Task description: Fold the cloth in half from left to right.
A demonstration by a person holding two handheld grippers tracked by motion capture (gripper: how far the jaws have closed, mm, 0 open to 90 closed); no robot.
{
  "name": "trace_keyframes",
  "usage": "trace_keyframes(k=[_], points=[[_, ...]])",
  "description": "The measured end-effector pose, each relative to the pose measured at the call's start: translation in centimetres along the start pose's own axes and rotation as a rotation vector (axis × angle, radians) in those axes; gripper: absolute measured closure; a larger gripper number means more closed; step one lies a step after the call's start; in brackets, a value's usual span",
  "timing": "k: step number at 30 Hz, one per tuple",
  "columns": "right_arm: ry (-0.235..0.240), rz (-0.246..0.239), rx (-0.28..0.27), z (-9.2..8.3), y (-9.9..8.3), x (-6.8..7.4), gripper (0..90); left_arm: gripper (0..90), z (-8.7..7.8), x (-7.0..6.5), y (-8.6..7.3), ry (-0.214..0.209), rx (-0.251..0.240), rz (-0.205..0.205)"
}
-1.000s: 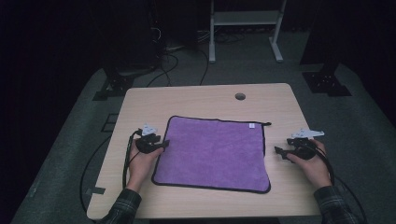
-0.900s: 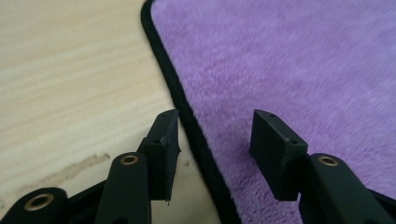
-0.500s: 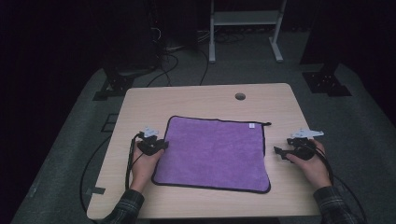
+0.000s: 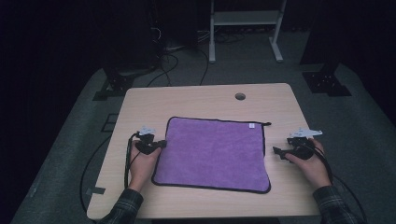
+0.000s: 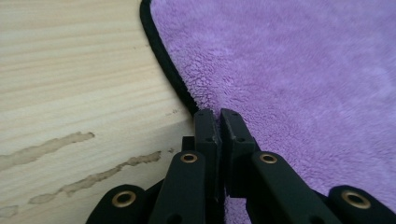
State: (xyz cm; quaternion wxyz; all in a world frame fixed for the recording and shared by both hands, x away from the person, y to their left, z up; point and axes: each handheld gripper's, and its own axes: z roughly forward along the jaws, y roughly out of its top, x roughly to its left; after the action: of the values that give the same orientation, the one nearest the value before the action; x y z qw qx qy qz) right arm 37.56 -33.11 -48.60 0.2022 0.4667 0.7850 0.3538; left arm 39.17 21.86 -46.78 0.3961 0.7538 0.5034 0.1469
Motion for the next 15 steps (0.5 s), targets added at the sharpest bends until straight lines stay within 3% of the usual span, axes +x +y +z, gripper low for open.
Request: trace_keyframes(k=[7, 15], points=[[-0.010, 0.008, 0.007, 0.1, 0.0, 0.0, 15.1, 86.4, -1.5, 1.2, 0.2, 0.004, -0.014, -0.018], [-0.010, 0.009, 0.008, 0.1, 0.0, 0.0, 14.9, 86.4, -3.3, 3.5, -0.1, 0.046, -0.032, -0.085]])
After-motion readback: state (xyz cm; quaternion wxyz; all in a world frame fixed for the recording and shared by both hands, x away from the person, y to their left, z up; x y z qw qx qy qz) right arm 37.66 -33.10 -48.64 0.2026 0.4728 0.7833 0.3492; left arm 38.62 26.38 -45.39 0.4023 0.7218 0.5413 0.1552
